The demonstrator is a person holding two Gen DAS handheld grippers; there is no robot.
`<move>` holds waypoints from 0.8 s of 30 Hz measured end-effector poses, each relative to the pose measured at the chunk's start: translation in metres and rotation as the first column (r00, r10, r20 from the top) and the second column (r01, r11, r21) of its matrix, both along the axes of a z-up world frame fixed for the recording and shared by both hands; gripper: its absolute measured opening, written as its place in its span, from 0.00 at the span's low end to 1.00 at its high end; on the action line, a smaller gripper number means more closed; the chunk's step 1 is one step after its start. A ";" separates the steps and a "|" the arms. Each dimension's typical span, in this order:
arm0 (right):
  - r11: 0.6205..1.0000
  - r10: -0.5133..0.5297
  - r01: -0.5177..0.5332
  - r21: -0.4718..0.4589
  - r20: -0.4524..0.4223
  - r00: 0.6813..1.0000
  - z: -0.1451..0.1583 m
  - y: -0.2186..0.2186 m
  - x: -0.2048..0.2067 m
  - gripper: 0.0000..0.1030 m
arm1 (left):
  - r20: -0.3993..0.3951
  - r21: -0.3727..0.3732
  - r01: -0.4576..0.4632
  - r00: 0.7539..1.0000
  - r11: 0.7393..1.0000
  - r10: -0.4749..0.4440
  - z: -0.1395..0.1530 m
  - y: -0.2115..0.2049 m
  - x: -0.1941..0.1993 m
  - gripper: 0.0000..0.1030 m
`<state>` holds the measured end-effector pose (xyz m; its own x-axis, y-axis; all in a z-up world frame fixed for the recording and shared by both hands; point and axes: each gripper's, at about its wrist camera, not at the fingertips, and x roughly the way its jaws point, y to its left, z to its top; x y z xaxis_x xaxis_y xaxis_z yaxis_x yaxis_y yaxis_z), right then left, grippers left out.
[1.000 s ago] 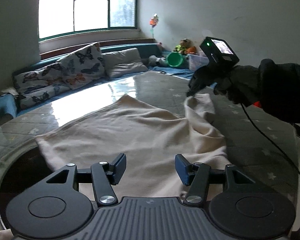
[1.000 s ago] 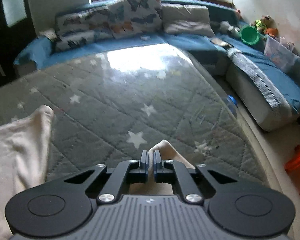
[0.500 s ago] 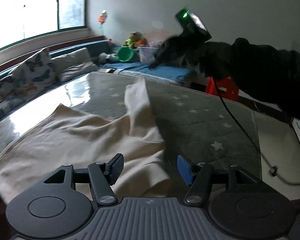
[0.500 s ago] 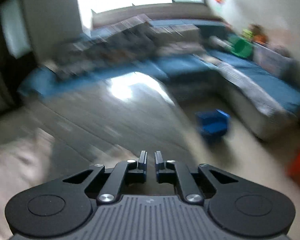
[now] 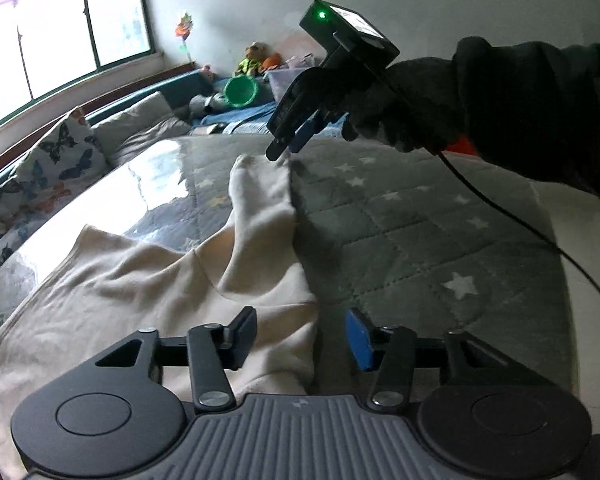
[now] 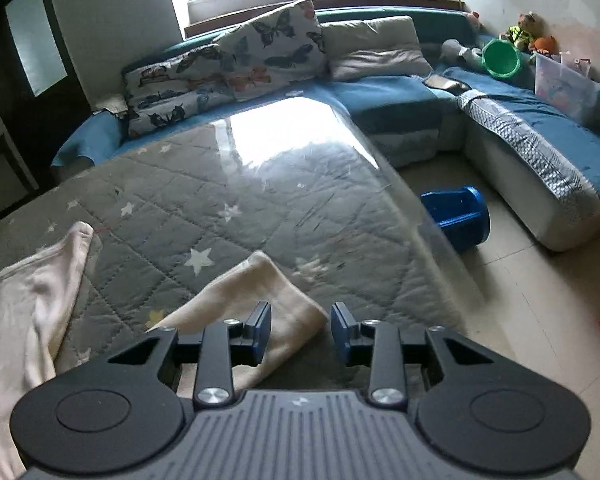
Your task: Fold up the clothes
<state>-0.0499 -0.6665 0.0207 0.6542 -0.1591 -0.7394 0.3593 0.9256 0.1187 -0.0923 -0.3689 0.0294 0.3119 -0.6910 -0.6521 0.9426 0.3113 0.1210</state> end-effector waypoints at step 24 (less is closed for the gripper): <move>0.989 0.087 -0.087 -0.120 0.000 0.996 0.016 0.017 -0.023 0.30 | -0.079 -0.006 0.069 0.994 0.998 -0.069 0.000 0.017 0.000 0.15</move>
